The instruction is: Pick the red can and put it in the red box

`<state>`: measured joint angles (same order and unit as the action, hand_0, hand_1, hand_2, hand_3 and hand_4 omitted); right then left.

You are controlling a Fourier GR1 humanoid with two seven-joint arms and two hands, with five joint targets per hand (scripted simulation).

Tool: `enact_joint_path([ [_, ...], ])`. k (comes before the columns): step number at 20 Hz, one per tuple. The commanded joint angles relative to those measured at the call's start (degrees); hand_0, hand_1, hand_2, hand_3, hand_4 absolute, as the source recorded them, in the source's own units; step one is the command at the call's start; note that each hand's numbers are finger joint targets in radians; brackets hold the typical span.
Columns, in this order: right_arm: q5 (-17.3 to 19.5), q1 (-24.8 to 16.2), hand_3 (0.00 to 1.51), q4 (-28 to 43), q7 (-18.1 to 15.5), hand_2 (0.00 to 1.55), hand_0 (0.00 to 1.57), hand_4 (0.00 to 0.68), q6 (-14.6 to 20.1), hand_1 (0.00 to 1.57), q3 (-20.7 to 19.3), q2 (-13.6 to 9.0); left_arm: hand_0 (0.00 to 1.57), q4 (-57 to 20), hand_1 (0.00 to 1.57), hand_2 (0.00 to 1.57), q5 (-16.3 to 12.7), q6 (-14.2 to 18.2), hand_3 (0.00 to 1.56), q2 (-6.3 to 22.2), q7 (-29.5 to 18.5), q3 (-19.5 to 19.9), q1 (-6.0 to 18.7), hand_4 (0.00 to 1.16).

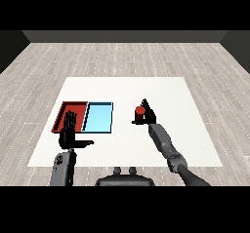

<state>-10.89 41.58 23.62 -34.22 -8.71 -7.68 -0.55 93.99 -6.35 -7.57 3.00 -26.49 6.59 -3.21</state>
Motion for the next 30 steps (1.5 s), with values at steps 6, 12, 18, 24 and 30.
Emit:
enact_joint_path([
  [6,-1.05,7.78,0.0,-9.97,-1.85,0.0,0.0,0.0,0.45,0.0,-0.3,0.27,0.0,0.61,0.0,0.0,-0.11,0.18,0.0,0.0,-0.63,0.33,-0.27,0.0],
  [12,-7.55,11.55,0.0,-13.31,-1.07,0.0,0.0,0.0,3.37,0.0,5.01,0.54,0.0,-2.56,0.0,0.0,-0.72,0.79,0.0,2.23,1.61,2.7,4.56,0.0],
  [18,-3.92,9.24,1.37,-16.97,-1.63,1.45,1.47,0.508,16.42,1.47,6.75,0.54,0.0,-1.26,0.0,0.0,-0.87,0.62,0.0,0.58,0.54,1.58,2.02,0.0],
  [24,-2.85,14.1,1.41,-19.98,5.01,1.45,1.43,0.528,23.89,1.43,8.96,0.55,0.0,0.13,0.0,0.0,0.41,0.99,0.0,-0.69,-0.89,0.19,-0.77,0.0],
  [30,-1.77,12.75,1.42,-21.16,7.44,1.48,1.5,0.519,25.35,1.5,11.02,0.54,0.0,-5.07,0.0,0.0,-0.68,-0.41,0.0,1.99,-2.16,3.16,2.26,0.0],
])
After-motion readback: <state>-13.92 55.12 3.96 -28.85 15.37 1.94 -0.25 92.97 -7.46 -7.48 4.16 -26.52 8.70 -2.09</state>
